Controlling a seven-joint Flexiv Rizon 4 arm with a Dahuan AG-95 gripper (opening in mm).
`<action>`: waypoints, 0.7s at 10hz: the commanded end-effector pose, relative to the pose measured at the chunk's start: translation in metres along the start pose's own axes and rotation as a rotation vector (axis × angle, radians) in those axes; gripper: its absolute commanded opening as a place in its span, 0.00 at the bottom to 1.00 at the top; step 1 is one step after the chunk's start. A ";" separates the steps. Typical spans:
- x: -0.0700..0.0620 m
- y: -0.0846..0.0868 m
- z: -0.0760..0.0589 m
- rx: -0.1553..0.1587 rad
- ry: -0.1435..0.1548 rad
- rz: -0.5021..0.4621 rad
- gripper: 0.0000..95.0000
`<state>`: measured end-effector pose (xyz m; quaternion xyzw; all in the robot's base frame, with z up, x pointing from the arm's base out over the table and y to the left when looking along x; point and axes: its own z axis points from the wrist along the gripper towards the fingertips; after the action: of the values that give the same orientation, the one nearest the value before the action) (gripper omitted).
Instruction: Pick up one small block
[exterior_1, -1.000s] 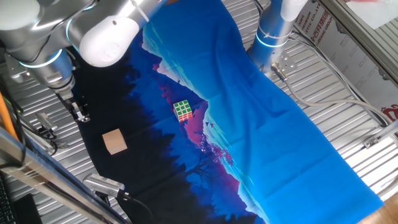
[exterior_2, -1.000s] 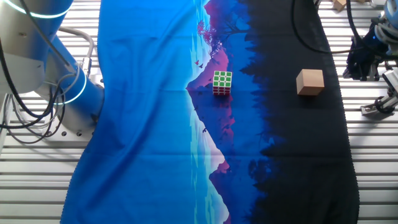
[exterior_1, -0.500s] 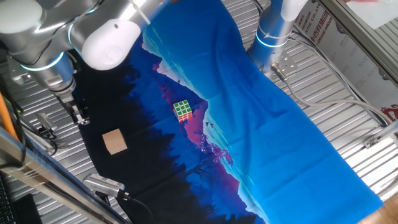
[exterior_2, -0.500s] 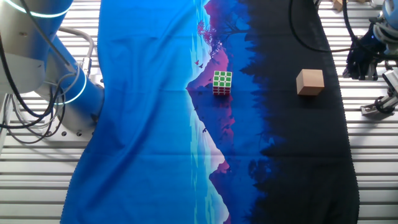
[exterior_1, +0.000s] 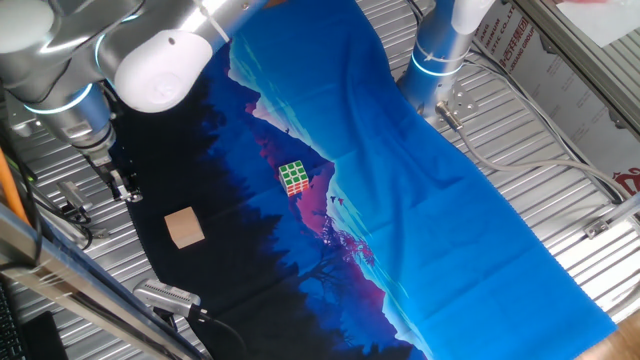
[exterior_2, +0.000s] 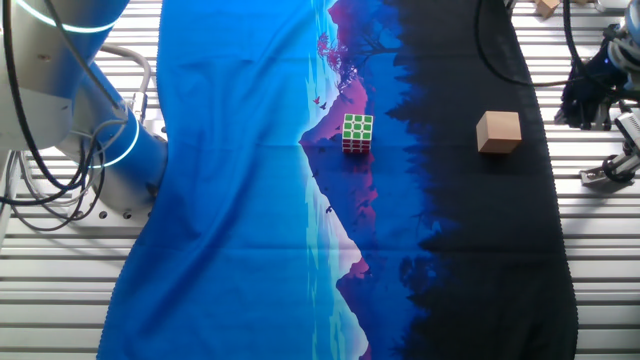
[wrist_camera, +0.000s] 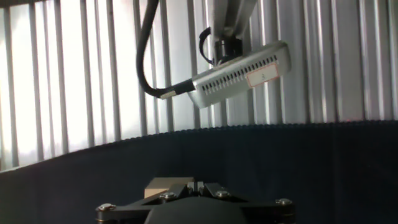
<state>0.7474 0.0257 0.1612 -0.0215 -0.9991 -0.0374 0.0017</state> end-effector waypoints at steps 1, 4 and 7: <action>0.005 -0.004 -0.003 0.003 -0.004 -0.001 0.00; 0.005 -0.004 -0.003 0.001 -0.002 0.001 0.00; 0.005 -0.004 -0.003 0.002 -0.004 0.001 0.00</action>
<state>0.7436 0.0215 0.1639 -0.0221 -0.9991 -0.0365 0.0022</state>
